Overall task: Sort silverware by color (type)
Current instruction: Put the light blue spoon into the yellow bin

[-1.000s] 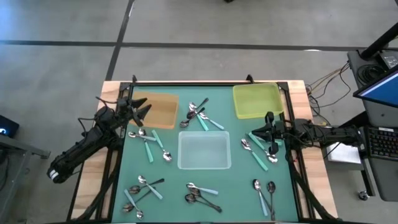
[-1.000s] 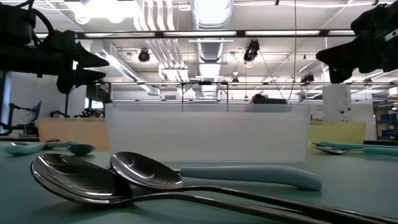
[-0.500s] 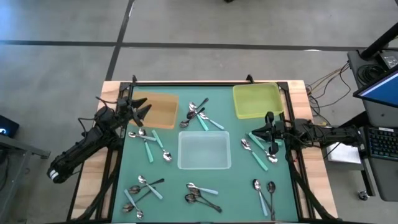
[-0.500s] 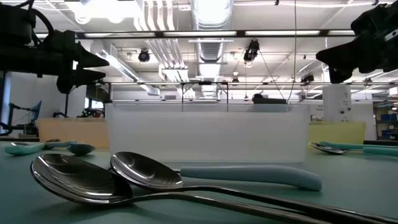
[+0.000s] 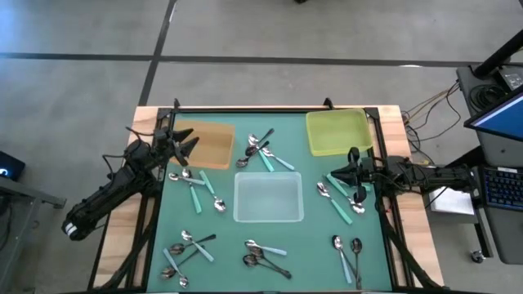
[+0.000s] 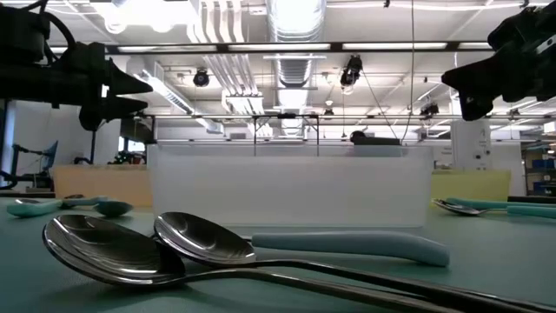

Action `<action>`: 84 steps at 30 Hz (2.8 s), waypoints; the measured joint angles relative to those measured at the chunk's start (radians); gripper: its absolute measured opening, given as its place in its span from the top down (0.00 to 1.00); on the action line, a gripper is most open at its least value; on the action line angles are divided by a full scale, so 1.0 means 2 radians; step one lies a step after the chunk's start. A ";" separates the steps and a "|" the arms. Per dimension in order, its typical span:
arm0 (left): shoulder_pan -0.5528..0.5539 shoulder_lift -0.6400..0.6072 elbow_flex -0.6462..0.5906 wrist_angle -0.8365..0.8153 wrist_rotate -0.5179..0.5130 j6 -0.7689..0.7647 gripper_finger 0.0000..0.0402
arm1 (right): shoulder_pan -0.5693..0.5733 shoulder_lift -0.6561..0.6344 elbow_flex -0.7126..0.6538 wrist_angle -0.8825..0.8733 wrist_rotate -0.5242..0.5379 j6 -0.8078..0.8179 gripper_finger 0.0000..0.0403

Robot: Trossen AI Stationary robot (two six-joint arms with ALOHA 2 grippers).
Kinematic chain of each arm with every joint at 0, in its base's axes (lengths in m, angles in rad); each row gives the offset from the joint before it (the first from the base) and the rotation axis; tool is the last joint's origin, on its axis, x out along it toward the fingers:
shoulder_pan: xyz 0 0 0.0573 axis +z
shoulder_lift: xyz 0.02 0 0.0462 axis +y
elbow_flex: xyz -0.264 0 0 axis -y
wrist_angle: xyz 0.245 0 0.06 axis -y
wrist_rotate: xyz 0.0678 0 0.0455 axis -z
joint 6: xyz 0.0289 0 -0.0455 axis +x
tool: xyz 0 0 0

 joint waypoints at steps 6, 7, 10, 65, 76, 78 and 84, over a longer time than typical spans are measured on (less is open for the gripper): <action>0.000 0.000 0.000 0.000 0.000 0.000 0.38 | 0.000 0.000 0.000 0.003 0.039 0.029 0.94; 0.000 0.000 0.000 0.000 0.000 0.000 0.38 | 0.000 0.000 0.000 0.004 0.055 0.034 0.94; 0.000 0.000 0.000 0.000 0.000 0.000 0.38 | 0.000 0.000 0.001 0.010 0.100 0.076 0.94; 0.000 0.000 0.000 0.000 0.000 0.000 0.38 | -0.013 0.316 0.238 -0.362 0.060 0.352 0.94; 0.000 0.000 0.000 0.000 0.000 0.000 0.38 | -0.013 0.433 0.291 -0.419 0.000 0.370 0.72; 0.000 0.000 0.000 0.000 0.000 0.000 0.38 | -0.013 0.449 0.293 -0.425 -0.004 0.377 0.69; 0.000 0.000 0.000 0.000 0.000 0.000 0.38 | -0.012 0.492 0.291 -0.427 -0.027 0.382 0.66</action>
